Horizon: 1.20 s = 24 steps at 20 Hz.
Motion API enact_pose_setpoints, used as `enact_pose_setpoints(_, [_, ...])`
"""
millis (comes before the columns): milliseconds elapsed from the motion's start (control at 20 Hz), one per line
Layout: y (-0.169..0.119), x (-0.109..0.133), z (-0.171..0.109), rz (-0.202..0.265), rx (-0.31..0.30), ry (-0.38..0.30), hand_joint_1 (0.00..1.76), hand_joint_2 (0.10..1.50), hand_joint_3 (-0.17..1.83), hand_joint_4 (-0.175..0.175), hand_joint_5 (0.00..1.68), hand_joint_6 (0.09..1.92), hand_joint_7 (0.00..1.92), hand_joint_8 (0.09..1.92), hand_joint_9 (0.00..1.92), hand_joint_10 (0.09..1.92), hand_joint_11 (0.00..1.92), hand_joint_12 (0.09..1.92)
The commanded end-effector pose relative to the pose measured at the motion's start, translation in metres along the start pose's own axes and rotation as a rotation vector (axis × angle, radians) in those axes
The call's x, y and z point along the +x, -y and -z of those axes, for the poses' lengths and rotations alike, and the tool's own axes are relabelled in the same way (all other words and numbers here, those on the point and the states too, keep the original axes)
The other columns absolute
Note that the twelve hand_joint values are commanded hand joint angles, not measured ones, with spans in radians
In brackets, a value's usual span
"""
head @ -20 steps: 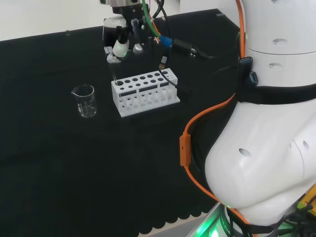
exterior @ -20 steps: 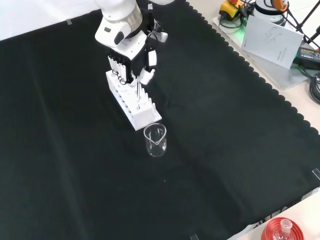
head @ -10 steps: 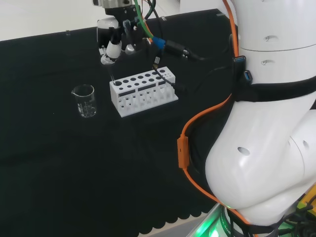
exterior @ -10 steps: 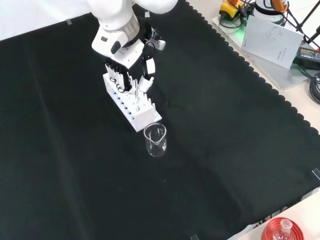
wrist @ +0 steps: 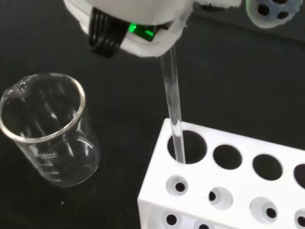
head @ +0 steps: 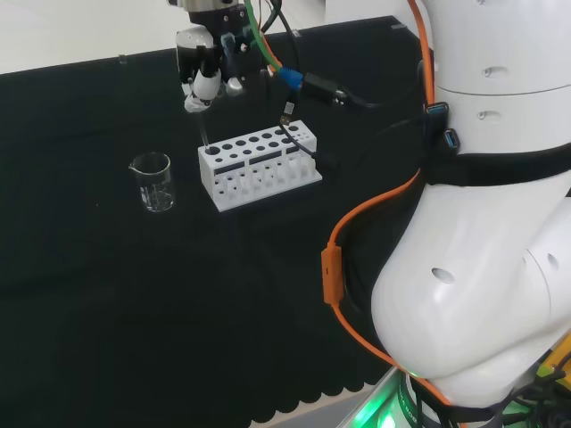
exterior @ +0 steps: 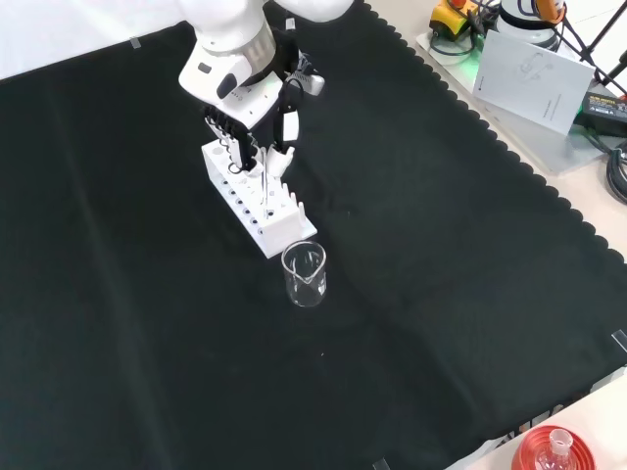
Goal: Take the glass rod from the white test tube rack.
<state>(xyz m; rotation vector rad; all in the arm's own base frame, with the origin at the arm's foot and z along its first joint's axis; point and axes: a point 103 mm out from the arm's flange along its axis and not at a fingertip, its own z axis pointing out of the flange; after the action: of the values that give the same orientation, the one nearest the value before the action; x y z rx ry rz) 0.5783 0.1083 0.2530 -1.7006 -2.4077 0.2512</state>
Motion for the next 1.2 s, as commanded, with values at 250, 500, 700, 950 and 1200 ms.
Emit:
enact_pose_setpoints(250, [0.006,0.001,0.016,-0.035,-0.012,0.058,1.34,0.51,0.85,-0.175,1.29,0.60,1.55,0.39,1.78,0.09,1.61,0.71])
enact_pose_setpoints(500, [0.007,0.004,0.018,-0.029,0.004,0.087,1.33,0.51,0.88,-0.175,1.24,0.68,1.49,0.55,1.83,0.09,1.57,0.71])
enact_pose_setpoints(700, [0.009,0.005,0.021,-0.025,-0.019,0.095,1.33,0.51,0.91,-0.175,1.22,0.73,1.47,0.60,1.84,0.09,1.56,0.72])
enact_pose_setpoints(950, [0.015,0.001,0.022,-0.031,-0.030,0.084,1.33,0.50,0.92,-0.175,1.21,0.74,1.46,0.62,1.85,0.09,1.56,0.72])
enact_pose_setpoints(1200, [0.022,-0.004,0.027,-0.034,-0.044,0.072,1.33,0.50,0.94,-0.175,1.20,0.77,1.45,0.66,1.86,0.09,1.56,0.73])
